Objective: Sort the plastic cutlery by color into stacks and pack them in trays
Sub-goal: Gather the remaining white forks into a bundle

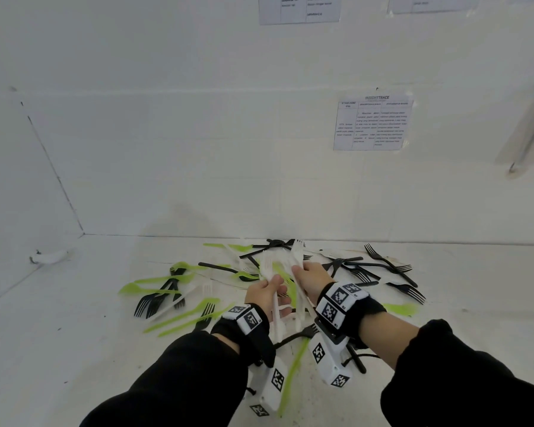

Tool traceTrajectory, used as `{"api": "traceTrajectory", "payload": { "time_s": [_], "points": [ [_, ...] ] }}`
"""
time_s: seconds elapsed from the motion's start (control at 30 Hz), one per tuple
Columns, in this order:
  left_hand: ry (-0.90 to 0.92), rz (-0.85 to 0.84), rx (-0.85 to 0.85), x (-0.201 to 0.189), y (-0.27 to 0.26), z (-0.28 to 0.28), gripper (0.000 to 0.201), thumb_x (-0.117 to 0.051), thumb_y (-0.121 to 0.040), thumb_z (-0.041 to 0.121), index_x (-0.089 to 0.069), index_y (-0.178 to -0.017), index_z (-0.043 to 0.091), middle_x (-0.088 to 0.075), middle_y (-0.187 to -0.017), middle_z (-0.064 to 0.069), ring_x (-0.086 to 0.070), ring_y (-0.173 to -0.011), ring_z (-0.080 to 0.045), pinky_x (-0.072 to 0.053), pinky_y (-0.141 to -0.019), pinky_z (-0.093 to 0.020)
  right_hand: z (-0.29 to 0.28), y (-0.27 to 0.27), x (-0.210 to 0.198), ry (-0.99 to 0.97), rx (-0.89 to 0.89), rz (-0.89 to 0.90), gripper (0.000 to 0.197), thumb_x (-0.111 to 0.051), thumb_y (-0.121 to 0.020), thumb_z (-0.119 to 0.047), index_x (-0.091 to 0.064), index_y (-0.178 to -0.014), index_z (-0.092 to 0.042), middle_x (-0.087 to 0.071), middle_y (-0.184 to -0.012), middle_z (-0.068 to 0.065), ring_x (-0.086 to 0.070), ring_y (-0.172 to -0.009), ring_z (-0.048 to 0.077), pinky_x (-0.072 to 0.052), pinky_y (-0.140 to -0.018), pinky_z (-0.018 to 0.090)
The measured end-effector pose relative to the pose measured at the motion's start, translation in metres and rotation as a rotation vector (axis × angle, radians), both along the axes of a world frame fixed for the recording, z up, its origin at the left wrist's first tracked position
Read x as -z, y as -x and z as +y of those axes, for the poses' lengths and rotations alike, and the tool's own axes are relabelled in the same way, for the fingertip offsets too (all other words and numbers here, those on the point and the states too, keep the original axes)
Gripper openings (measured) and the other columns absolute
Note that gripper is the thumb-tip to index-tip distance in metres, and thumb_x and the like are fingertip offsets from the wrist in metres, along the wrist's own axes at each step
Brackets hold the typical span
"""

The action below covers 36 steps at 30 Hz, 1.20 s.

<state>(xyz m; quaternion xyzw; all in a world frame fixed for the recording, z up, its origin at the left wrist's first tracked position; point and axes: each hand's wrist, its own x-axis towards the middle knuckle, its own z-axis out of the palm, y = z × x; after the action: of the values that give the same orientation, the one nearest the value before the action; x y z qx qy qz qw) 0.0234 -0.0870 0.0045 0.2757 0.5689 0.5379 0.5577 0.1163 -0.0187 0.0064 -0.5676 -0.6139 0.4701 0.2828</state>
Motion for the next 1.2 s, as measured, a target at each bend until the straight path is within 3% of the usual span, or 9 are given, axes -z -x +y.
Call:
{"api": "traceTrajectory", "payload": {
  "time_s": [0.13,0.27,0.43,0.63,0.77,0.87,0.97,1.07,1.2],
  "points": [
    [-0.018,0.042,0.072,0.003,-0.004,-0.001,0.026,-0.048,-0.097,0.023,-0.058,-0.082,0.005,-0.061,-0.074,-0.008,-0.062,-0.059,-0.019,-0.055,-0.052,-0.028,-0.007,0.004,0.006,-0.001,-0.022,0.118,0.022,-0.046,-0.093,-0.018,-0.062,-0.08,-0.01,-0.064,-0.081,0.009,-0.061,-0.084,0.027,-0.048,-0.09,0.042],
    [-0.017,0.077,0.084,0.004,-0.009,-0.003,0.028,-0.045,-0.098,0.028,-0.061,-0.087,0.007,-0.063,-0.076,-0.009,-0.062,-0.065,-0.018,-0.054,-0.051,-0.025,-0.013,0.0,0.008,-0.004,0.018,0.117,0.02,-0.052,-0.092,-0.022,-0.061,-0.083,-0.007,-0.061,-0.078,0.005,-0.058,-0.078,0.02,-0.048,-0.078,0.029],
    [-0.004,0.15,0.081,0.006,-0.022,-0.003,0.03,-0.049,-0.096,0.035,-0.064,-0.085,0.011,-0.067,-0.087,-0.015,-0.065,-0.079,-0.028,-0.057,-0.072,-0.041,-0.016,-0.016,0.009,-0.04,0.151,0.062,0.019,-0.062,-0.085,-0.029,-0.052,-0.099,-0.021,-0.064,-0.094,0.002,-0.063,-0.094,0.022,-0.05,-0.092,0.035],
    [0.018,0.218,-0.009,0.012,-0.037,0.008,0.027,-0.047,-0.097,0.031,-0.061,-0.076,0.021,-0.066,-0.095,-0.018,-0.063,-0.098,-0.035,-0.049,-0.091,-0.054,-0.019,-0.026,0.005,-0.05,0.028,-0.016,0.029,-0.048,-0.092,-0.02,-0.065,-0.116,-0.015,-0.067,-0.114,0.006,-0.061,-0.107,0.022,-0.049,-0.097,0.037],
    [0.046,0.119,-0.02,0.008,-0.046,0.014,0.028,-0.041,-0.1,0.024,-0.06,-0.089,0.006,-0.062,-0.094,-0.022,-0.062,-0.08,-0.033,-0.051,-0.083,-0.056,-0.019,-0.035,0.01,-0.119,0.054,-0.053,0.017,-0.058,-0.089,-0.022,-0.066,-0.104,-0.018,-0.068,-0.105,0.004,-0.063,-0.097,0.017,-0.05,-0.091,0.029],
    [0.092,0.029,-0.006,0.007,-0.045,0.013,0.027,-0.038,-0.101,0.021,-0.055,-0.112,0.003,-0.062,-0.09,-0.014,-0.062,-0.068,-0.025,-0.055,-0.063,-0.039,-0.018,-0.044,0.008,-0.197,-0.024,-0.162,0.012,-0.061,-0.084,-0.021,-0.069,-0.093,-0.023,-0.068,-0.097,0.0,-0.061,-0.093,0.015,-0.048,-0.081,0.025],
    [0.142,0.061,-0.019,0.013,-0.04,0.012,0.024,-0.037,-0.101,0.018,-0.051,-0.114,0.003,-0.058,-0.082,-0.009,-0.055,-0.054,-0.021,-0.046,-0.049,-0.028,-0.005,-0.048,0.002,-0.144,-0.225,-0.26,0.02,-0.06,-0.081,-0.013,-0.074,-0.095,-0.018,-0.065,-0.089,0.001,-0.059,-0.094,0.016,-0.046,-0.082,0.025],
    [0.18,0.066,-0.058,0.014,-0.032,0.015,0.016,-0.038,-0.099,0.016,-0.05,-0.102,0.006,-0.053,-0.077,-0.008,-0.047,-0.049,-0.021,-0.039,-0.048,-0.027,0.022,-0.047,-0.005,-0.2,-0.255,-0.437,0.032,-0.047,-0.086,-0.005,-0.071,-0.103,-0.015,-0.067,-0.111,0.002,-0.057,-0.11,0.017,-0.041,-0.091,0.02],
    [0.222,0.102,-0.107,0.014,-0.014,0.022,0.015,-0.043,-0.097,0.016,-0.052,-0.091,0.007,-0.054,-0.079,-0.009,-0.048,-0.05,-0.022,-0.041,-0.047,-0.027,0.057,-0.03,-0.002,-0.218,-0.417,-0.684,0.048,-0.039,-0.089,0.001,-0.051,-0.132,-0.018,-0.048,-0.137,0.005,-0.043,-0.129,0.022,-0.036,-0.106,0.028]
  ]
}}
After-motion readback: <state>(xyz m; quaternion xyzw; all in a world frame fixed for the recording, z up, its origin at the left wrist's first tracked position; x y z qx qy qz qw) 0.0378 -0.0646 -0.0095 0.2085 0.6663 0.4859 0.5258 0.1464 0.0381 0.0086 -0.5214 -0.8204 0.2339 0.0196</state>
